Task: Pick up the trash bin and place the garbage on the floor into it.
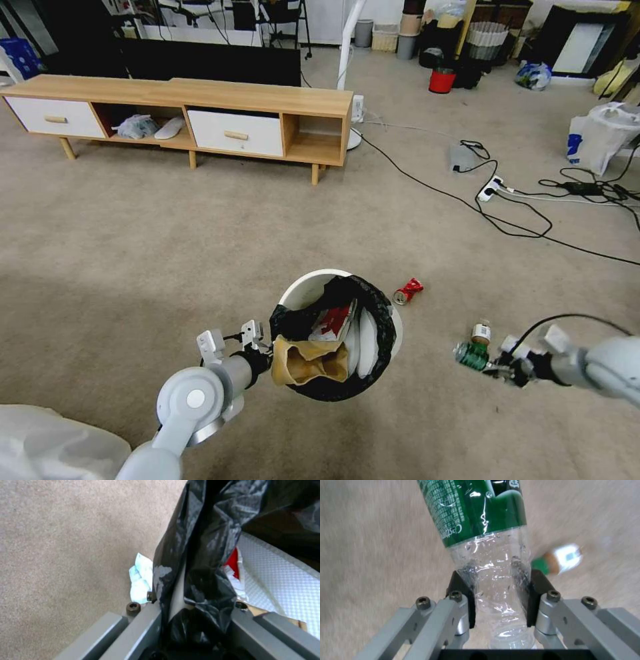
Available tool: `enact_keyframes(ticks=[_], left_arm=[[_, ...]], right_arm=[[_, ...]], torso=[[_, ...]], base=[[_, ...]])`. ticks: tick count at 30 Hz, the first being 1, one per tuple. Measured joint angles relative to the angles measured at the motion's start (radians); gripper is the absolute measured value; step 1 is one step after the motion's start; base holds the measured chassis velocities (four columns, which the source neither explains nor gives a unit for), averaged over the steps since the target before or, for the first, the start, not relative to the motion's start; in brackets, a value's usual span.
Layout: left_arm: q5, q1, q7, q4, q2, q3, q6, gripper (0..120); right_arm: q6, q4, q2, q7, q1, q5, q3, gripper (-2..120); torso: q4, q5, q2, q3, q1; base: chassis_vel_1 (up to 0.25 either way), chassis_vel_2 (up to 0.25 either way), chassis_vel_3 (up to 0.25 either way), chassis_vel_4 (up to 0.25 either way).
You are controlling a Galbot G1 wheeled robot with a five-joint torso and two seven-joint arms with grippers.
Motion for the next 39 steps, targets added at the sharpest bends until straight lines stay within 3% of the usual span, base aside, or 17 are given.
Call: enact_keyframes(ticks=[7,11,18,32,39], left_arm=[[-0.029,0.012,-0.016,-0.007,0.029,-0.006,-0.002,0],[-0.043,0.013,-0.022,-0.009,0.039,-0.008,-0.004,0],[-0.054,0.017,-0.034,-0.016,0.041,-0.015,-0.005,0],[-0.052,-0.015,-0.041,-0.003,0.023,0.011,-0.007,0],[-0.051,-0.032,-0.05,-0.001,0.012,0.048,-0.007,0]], right_arm=[[-0.002,0.085,-0.004,0.105,-0.011,0.142,0.111,25],[-0.002,0.129,0.007,0.161,-0.03,0.216,0.182,25],[0.002,0.218,0.024,0.239,-0.004,0.326,0.205,25],[0.017,0.416,-0.006,0.302,0.038,0.449,0.199,25],[0.098,0.485,-0.001,0.308,0.044,0.475,0.187,24]], torso=[[0.0008,0.0001,0.0,0.0,0.0],[-0.0004,-0.0002,0.0,0.0,0.0],[0.0003,0.0002,0.0,0.0,0.0],[0.0004,0.0,0.0,0.0,0.0],[0.0002,0.0002,0.0,0.0,0.0]], base=[[0.0,0.0,0.0,0.0],[0.0,0.0,0.0,0.0],[0.0,0.0,0.0,0.0],[0.0,0.0,0.0,0.0],[0.0,0.0,0.0,0.0]])
